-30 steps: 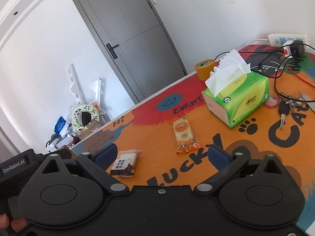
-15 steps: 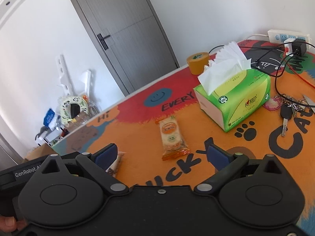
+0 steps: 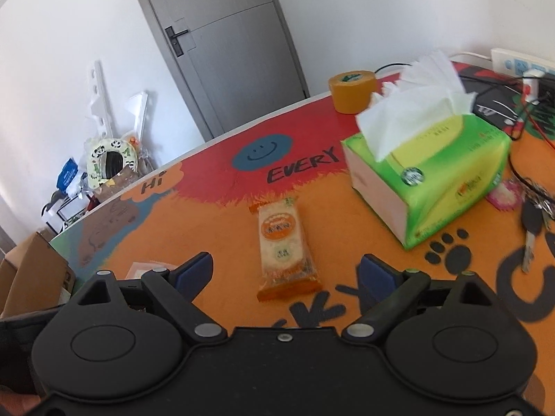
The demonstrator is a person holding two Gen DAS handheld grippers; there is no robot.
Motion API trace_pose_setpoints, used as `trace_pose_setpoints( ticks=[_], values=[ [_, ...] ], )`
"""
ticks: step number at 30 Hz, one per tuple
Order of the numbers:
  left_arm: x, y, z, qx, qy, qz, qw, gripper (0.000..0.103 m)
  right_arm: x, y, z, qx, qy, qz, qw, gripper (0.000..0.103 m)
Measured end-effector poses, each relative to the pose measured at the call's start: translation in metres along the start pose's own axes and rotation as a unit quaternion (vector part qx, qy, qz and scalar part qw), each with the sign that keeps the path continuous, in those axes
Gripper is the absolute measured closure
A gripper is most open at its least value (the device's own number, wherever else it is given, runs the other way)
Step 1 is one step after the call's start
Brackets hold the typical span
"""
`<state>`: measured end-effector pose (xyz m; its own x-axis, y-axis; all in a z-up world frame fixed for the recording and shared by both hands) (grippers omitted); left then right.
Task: Organize snacks
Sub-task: 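Grasp the black-sesame cake pack with the left tool while the right tool grasps the orange pastry bar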
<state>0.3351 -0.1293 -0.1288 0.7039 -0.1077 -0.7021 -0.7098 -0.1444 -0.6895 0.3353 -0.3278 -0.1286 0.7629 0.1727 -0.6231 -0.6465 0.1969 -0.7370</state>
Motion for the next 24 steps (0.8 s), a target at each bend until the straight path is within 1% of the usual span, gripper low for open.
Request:
trace_pose_setpoints(
  ticks=[3, 6, 7, 9, 10, 11, 12, 13, 14, 15, 16, 17, 20, 24],
  values=[
    [0.006, 0.002, 0.001, 0.001, -0.006, 0.001, 1.0, 0.012, 0.007, -0.004, 0.004, -0.009, 0.001, 0.0, 1.0, 0.011],
    [0.011, 0.004, 0.002, 0.0, -0.004, 0.004, 1.0, 0.021, 0.015, -0.007, 0.01, -0.016, -0.002, 0.002, 1.0, 0.015],
    [0.013, 0.005, 0.002, 0.001, -0.003, 0.006, 1.0, 0.027, 0.018, -0.007, 0.012, -0.021, -0.002, 0.004, 1.0, 0.016],
    [0.014, 0.005, 0.003, 0.003, -0.004, 0.001, 1.0, 0.029, 0.024, -0.008, 0.015, -0.032, 0.004, 0.005, 0.999, 0.018],
    [0.013, 0.005, 0.004, 0.0, -0.003, -0.002, 1.0, 0.033, 0.027, -0.009, 0.016, -0.037, 0.009, 0.006, 0.999, 0.019],
    [0.013, 0.005, 0.004, -0.002, -0.002, -0.004, 1.0, 0.04, 0.031, -0.009, 0.018, -0.041, 0.01, 0.007, 0.999, 0.024],
    [0.013, 0.004, 0.005, -0.002, -0.002, -0.007, 1.0, 0.044, 0.034, -0.008, 0.018, -0.042, 0.009, 0.01, 0.999, 0.031],
    [0.013, 0.004, 0.006, -0.003, -0.003, -0.009, 0.9999, 0.053, 0.037, -0.007, 0.018, -0.04, 0.007, 0.017, 0.999, 0.036],
    [0.012, 0.003, 0.007, -0.007, -0.004, -0.012, 0.9999, 0.055, 0.04, -0.005, 0.017, -0.037, 0.006, 0.027, 0.999, 0.05],
    [0.012, 0.003, 0.008, -0.01, -0.002, -0.012, 0.9999, 0.055, 0.043, -0.003, 0.016, -0.033, 0.003, 0.037, 0.999, 0.064],
    [0.011, 0.003, 0.008, -0.011, 0.0, -0.013, 0.9999, 0.056, 0.043, 0.0, 0.015, -0.031, 0.0, 0.041, 0.999, 0.065],
    [0.011, 0.004, 0.009, -0.011, 0.002, -0.014, 0.9998, 0.056, 0.04, 0.002, 0.015, -0.035, 0.0, 0.035, 0.999, 0.067],
    [0.006, 0.007, 0.01, -0.015, 0.002, -0.013, 0.9998, 0.056, 0.031, 0.008, 0.014, -0.038, 0.0, 0.034, 0.999, 0.067],
    [-0.004, 0.014, 0.012, -0.026, 0.012, -0.011, 0.9995, 0.057, 0.017, 0.019, 0.011, -0.028, -0.004, 0.032, 0.999, 0.067]
  ],
)
Point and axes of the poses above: each gripper's, at about its wrist camera, not at the fingertips, and x roughly the way its jaws point, z to its left, y to its underside, the point moved 4 cm from there along x, roughly the way its jaws point, and after that the axes turned 4 degrees about y, right-handed, at the moved point
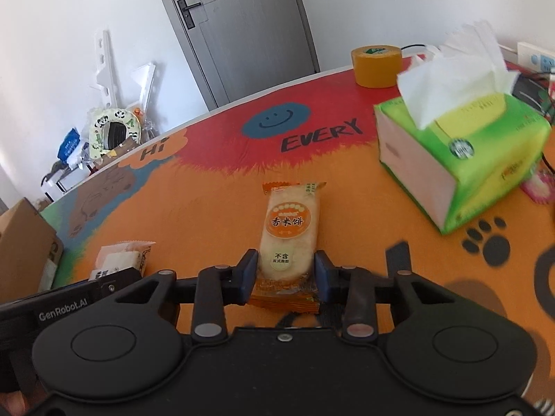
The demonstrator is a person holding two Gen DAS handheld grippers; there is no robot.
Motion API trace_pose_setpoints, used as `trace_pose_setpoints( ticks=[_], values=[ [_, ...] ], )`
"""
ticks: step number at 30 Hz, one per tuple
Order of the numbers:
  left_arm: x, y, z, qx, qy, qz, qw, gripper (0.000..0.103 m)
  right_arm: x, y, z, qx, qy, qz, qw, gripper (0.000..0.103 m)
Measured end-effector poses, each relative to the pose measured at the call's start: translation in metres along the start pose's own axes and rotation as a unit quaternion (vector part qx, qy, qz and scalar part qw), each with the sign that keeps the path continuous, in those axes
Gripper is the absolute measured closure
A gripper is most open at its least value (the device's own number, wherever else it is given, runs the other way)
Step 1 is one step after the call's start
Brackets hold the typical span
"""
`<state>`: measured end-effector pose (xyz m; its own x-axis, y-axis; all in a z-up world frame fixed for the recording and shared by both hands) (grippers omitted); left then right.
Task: Organize snacks
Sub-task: 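Grasp the black-sesame cake pack with the left tool while the right tool grasps the orange pastry bar, then lift and carry the sesame cake pack and pastry bar over the box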
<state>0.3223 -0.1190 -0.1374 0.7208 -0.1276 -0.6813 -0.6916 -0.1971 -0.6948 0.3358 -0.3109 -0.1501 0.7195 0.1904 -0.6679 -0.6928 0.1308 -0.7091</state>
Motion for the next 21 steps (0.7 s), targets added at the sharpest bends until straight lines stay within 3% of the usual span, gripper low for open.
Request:
trace_pose_setpoints(
  ticks=[15, 21],
  values=[
    [-0.049, 0.034, 0.015, -0.032, 0.028, -0.006, 0.9991, 0.058, -0.056, 0.047, 0.0, 0.042, -0.014, -0.02, 0.999, 0.067],
    [-0.076, 0.036, 0.023, -0.043, 0.048, -0.021, 0.9977, 0.058, -0.071, 0.056, 0.006, 0.077, -0.044, -0.026, 0.996, 0.068]
  ],
)
Point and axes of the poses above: each gripper's, at about its wrist camera, not at the fingertips, and x roughly the way its jaws point, z to its left, y to its underside, the point moved 4 cm from there along x, roughly the way its jaws point, and after that the axes turned 4 degrees about y, right-handed, at the moved point
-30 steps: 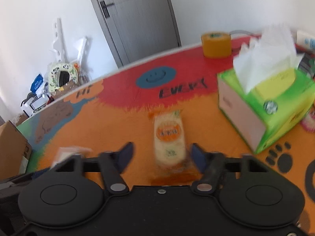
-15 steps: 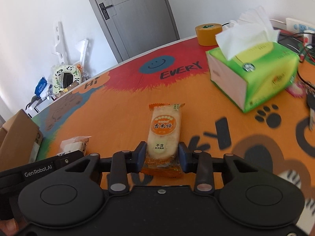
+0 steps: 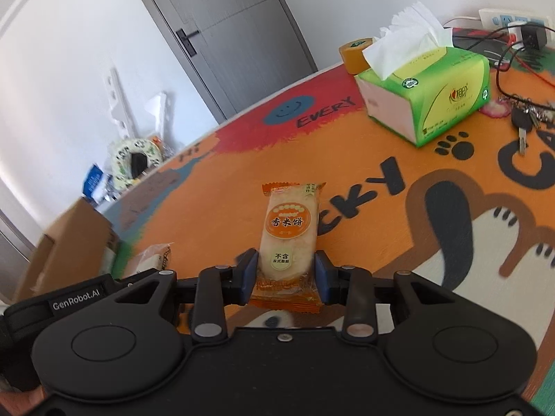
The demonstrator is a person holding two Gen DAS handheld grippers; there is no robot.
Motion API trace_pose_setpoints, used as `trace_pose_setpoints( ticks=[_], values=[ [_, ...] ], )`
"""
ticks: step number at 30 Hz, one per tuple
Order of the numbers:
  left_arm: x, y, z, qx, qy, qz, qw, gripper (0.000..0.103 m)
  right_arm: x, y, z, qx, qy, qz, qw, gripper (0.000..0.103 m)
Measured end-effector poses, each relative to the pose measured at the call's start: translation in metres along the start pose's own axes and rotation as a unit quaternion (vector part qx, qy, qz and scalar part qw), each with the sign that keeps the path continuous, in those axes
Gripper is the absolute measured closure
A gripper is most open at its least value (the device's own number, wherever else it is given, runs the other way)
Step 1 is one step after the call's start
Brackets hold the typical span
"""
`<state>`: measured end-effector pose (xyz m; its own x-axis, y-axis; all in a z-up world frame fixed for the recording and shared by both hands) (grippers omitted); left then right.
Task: Organize snacks
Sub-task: 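Lift and carry the sesame cake pack and pastry bar over the box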
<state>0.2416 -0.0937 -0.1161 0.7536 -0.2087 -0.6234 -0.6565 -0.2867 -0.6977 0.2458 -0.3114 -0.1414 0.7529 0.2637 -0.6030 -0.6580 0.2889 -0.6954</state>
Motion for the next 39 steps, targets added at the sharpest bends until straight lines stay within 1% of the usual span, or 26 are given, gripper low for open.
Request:
trace_pose_setpoints(
  ticks=[4, 7, 10, 20, 26, 33, 39],
  values=[
    [-0.024, -0.008, 0.002, 0.001, 0.01, -0.023, 0.9997, 0.058, -0.01, 0.0, 0.016, 0.001, -0.018, -0.011, 1.0, 0.068],
    [-0.043, -0.017, 0.004, 0.0, 0.014, -0.05, 0.9986, 0.058, -0.017, -0.003, 0.036, -0.009, -0.029, -0.021, 0.999, 0.068],
    [-0.058, -0.025, 0.01, -0.004, 0.018, -0.063, 0.9978, 0.058, -0.027, -0.004, 0.055, -0.021, -0.046, -0.034, 0.998, 0.068],
    [-0.097, -0.046, 0.039, -0.022, -0.004, -0.102, 0.9945, 0.058, -0.038, -0.011, 0.115, -0.048, -0.096, -0.053, 0.993, 0.068],
    [-0.122, -0.056, 0.06, -0.028, -0.029, -0.127, 0.9911, 0.058, -0.036, -0.012, 0.144, -0.059, -0.126, -0.052, 0.989, 0.068],
    [-0.14, -0.065, 0.088, -0.045, -0.049, -0.142, 0.9877, 0.058, -0.03, -0.011, 0.174, -0.073, -0.151, -0.045, 0.985, 0.068],
    [-0.144, -0.073, 0.117, -0.059, -0.066, -0.145, 0.9855, 0.058, -0.024, -0.005, 0.198, -0.087, -0.16, -0.038, 0.983, 0.068]
  ],
)
Point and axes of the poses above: each gripper's, at about its wrist camera, not at the fingertips, and x roughly the way its jaws point, z to its left, y to its underside, the point moved 4 cm from there along x, roughly the way its jaws point, and after that the axes turned 4 degrees about y, right-handed, at the moved point
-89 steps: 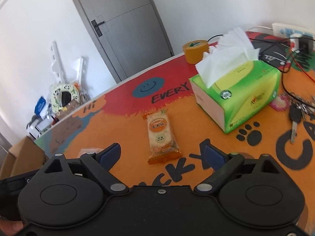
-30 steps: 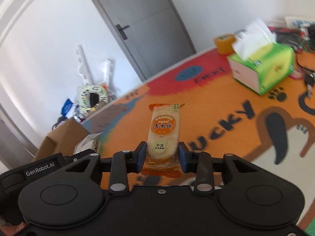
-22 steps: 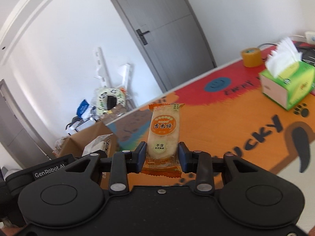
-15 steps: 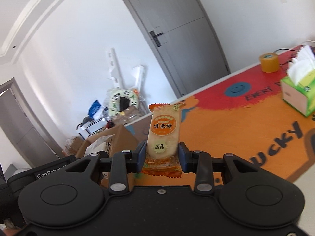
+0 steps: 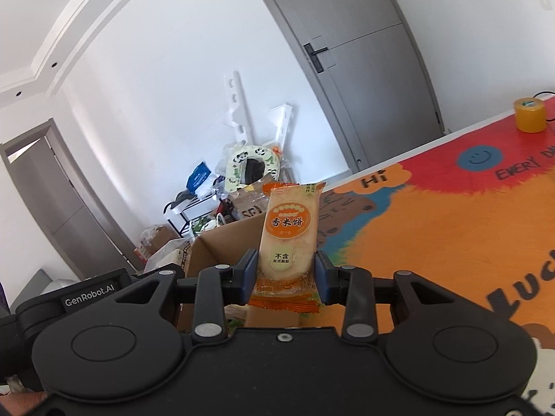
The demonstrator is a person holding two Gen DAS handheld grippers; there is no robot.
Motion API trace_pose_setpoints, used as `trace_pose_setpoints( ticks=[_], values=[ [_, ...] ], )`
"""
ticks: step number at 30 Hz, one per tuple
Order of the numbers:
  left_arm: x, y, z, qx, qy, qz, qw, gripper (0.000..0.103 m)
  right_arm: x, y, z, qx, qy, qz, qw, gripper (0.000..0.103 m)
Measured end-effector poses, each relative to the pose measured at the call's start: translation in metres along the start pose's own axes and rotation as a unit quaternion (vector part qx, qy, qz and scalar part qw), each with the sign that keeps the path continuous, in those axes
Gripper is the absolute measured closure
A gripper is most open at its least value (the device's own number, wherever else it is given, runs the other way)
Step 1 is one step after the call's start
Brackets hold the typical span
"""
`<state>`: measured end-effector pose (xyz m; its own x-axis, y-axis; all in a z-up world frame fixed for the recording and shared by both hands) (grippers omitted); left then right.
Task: Organize snacks
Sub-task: 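Lift and carry the sesame cake pack and pastry bar over the box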
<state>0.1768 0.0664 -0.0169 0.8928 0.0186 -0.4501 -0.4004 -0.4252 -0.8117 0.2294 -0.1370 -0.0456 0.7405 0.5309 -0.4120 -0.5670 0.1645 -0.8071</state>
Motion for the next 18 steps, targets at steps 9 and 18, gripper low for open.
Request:
trace_pose_setpoints(
  ticks=[9, 18],
  values=[
    [0.017, -0.005, 0.034, -0.018, -0.019, 0.016, 0.9995, 0.058, 0.026, 0.002, 0.03, -0.023, -0.012, 0.015, 1.0, 0.067],
    [0.016, -0.017, 0.058, -0.022, -0.046, 0.005, 0.9987, 0.041, 0.054, 0.006, 0.054, -0.038, -0.021, 0.035, 0.998, 0.067]
  ],
)
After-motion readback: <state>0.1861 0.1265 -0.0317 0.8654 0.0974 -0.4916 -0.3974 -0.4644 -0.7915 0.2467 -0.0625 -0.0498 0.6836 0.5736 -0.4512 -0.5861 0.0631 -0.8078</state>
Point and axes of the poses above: each gripper's, at about its wrist camera, not at the fingertips, and x roughly the way its jaws point, z to its left, y to its underside, the point moved 4 cm from there along x, roughly the way its jaws point, and after that the axes turned 4 degrees about y, right-handed, at the moved point
